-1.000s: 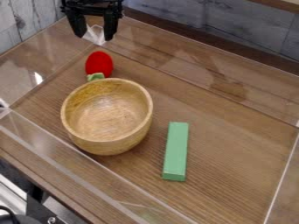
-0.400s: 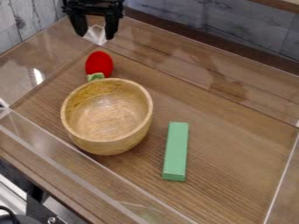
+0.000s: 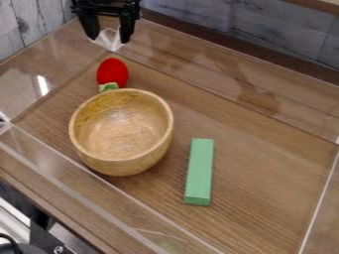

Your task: Move the red fruit to the right

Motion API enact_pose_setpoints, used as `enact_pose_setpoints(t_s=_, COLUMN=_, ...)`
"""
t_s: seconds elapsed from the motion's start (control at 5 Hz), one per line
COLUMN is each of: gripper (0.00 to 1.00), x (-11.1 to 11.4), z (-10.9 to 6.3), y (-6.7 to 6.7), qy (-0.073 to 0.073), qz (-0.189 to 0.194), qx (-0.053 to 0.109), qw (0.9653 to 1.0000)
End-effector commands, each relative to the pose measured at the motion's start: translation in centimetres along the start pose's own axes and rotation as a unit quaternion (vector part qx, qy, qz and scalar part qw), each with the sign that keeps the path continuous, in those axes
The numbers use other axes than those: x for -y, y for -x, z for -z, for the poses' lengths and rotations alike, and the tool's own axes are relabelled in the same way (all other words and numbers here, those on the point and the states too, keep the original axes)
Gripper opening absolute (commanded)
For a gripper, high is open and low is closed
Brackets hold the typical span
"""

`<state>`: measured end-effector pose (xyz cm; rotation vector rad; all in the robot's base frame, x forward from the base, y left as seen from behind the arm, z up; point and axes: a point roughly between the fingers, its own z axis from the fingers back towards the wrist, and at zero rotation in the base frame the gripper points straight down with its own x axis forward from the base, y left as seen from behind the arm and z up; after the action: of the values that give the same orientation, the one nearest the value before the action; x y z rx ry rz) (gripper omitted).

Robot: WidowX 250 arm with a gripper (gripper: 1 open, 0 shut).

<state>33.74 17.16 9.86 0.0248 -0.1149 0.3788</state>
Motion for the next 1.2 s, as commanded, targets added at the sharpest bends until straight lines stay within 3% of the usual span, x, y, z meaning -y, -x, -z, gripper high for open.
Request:
enact_pose_setpoints(t_s=0.0, gripper=1.0, x=-0.5, z=-1.6, y=-0.7, qy=-0.007, qz=-0.005, qx=0.032, qw=0.9994)
enact_pose_setpoints(t_s=0.4, gripper=1.0, x=-0.5, z=-1.6, y=-0.8, qy=-0.01, qz=-0.007, qx=0.047, qw=0.9988)
enact_pose_setpoints(t_s=1.0, gripper=1.0, x=-0.7, z=3.4, y=-0.1, qy=-0.034, qz=-0.009, qx=0.012, qw=0.9993)
